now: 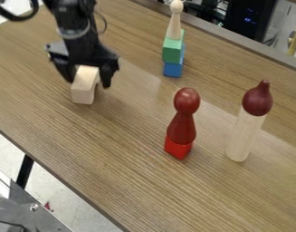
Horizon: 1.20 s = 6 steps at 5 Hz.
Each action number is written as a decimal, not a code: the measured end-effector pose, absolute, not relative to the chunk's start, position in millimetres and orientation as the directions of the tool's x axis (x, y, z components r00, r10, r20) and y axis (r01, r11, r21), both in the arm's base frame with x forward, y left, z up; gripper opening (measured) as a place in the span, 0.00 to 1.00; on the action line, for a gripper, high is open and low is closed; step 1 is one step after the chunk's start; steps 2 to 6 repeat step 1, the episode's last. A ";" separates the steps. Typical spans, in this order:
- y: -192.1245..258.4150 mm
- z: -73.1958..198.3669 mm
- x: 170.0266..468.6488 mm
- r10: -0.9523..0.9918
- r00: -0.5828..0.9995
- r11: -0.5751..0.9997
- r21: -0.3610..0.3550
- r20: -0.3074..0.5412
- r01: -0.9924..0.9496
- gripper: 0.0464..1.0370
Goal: Put the white arch on the left side of the table
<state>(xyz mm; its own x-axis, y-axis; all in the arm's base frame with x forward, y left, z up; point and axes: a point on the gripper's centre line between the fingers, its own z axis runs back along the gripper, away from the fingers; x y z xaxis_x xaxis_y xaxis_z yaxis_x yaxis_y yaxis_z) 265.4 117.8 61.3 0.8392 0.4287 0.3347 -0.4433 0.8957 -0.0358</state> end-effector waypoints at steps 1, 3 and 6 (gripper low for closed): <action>118.4 89.3 268.1 0.469 0.841 0.883 -0.108 0.269 -0.457 0.96; 118.4 89.3 268.1 0.469 0.841 0.883 -0.108 0.269 -0.457 0.96; 118.4 89.3 268.1 0.469 0.841 0.883 -0.108 0.269 -0.457 0.96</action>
